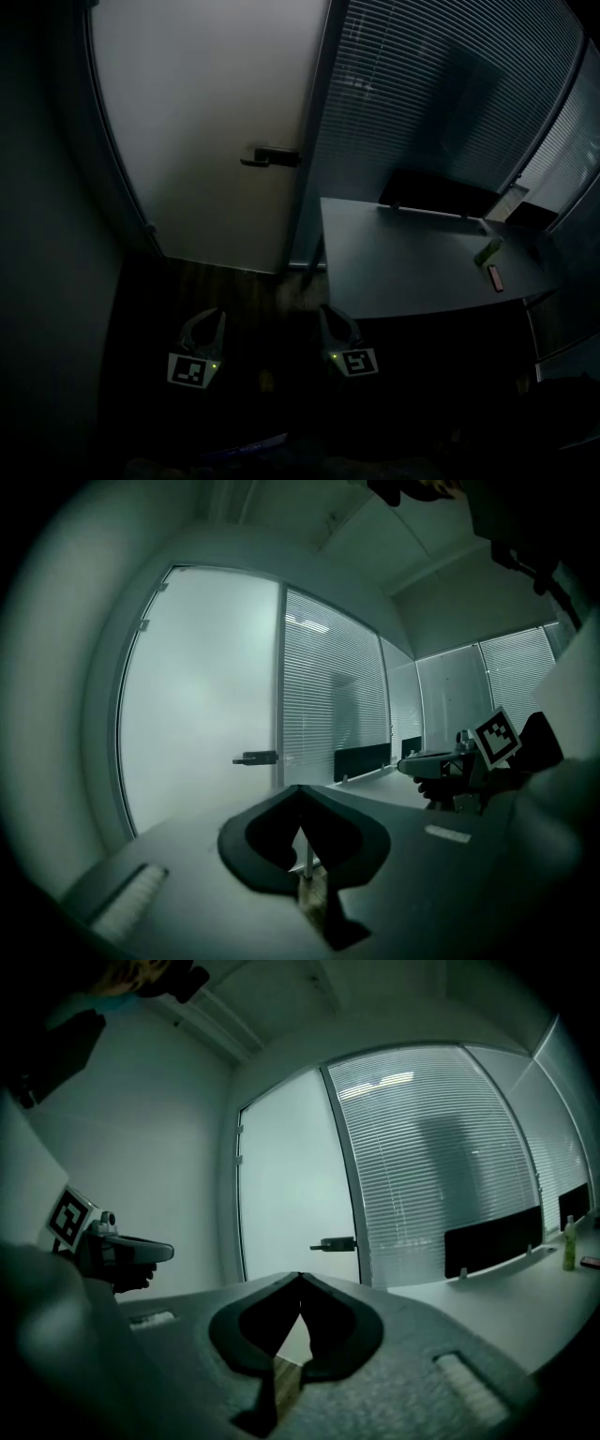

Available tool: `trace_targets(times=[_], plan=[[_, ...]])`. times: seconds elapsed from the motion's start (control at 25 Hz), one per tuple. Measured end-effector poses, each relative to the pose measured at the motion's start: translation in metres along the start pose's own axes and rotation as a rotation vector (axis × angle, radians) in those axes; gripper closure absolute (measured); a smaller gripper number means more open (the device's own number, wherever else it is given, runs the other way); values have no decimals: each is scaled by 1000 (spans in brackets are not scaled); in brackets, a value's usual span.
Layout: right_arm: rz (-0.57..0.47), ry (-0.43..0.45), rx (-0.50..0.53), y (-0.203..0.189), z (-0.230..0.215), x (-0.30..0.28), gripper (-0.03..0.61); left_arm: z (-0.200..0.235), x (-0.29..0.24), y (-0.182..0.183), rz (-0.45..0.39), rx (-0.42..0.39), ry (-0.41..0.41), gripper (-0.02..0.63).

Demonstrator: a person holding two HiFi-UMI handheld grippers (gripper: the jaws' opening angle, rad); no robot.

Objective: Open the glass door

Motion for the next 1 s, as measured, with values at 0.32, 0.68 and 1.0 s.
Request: trace_targets(times=[0.32, 0.68, 1.0], plan=[[-12, -4, -16, 18, -32, -92, 575, 55, -81, 22, 7, -30, 4, 611], [-3, 11, -17, 21, -52, -151, 575, 84, -138, 28, 16, -58, 10, 611], [12, 0, -18, 17, -64, -197, 575, 117, -180, 25, 27, -72, 3, 611]])
Point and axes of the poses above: the fingertips, and each gripper's own axes: x backward along the fingers, z to its left, y out of its top, the point moved 6 cm from there along x, backward along the fingers, and after that the axes turned 9 degrees about -y, right-handed, at the moved point
